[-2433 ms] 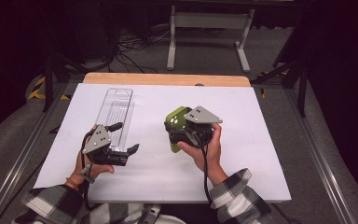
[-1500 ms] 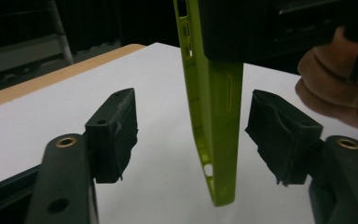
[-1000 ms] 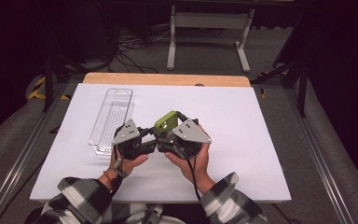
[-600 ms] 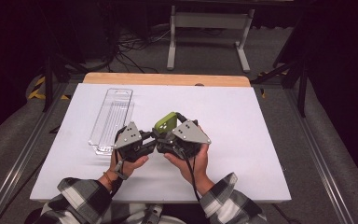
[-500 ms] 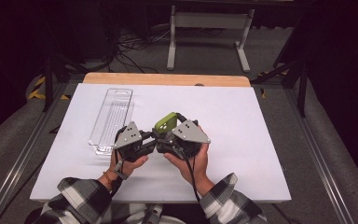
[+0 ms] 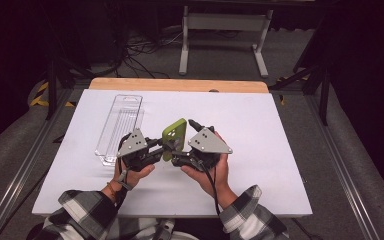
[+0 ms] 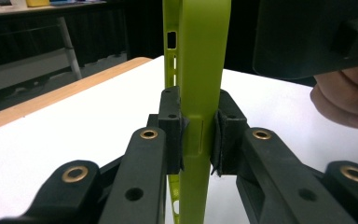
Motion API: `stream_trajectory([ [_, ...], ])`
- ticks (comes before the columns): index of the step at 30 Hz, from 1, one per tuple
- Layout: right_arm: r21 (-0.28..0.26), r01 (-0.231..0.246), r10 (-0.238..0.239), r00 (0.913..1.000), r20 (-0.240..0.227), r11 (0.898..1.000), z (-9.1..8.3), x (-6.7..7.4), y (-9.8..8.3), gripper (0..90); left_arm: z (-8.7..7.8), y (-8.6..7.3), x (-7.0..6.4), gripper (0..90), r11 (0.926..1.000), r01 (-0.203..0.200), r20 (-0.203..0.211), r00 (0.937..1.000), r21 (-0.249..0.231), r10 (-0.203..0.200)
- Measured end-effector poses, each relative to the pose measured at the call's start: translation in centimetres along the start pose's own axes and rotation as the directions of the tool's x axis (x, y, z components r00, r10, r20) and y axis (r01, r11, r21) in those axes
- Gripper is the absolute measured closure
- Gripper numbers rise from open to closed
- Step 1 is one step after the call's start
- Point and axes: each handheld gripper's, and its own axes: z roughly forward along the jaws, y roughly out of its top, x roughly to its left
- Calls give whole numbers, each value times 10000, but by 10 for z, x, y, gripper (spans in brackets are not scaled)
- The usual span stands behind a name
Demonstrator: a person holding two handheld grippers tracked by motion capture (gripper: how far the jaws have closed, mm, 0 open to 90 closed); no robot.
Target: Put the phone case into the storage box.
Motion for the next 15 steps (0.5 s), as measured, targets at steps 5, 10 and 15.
stream_trajectory([
  [5,-166,56,-56,10000,-18,9998,-5,-5,1,155,-4,1,3,774,9999,-111,-83,9999,-22,111],
  [10,-185,277,-275,9996,116,9994,-13,-13,-4,148,-7,2,5,773,10000,-89,-60,9999,43,89],
  [15,-10,491,-490,9985,252,9988,-18,-19,-12,154,-11,3,7,773,9999,-156,-55,9999,-63,156],
])
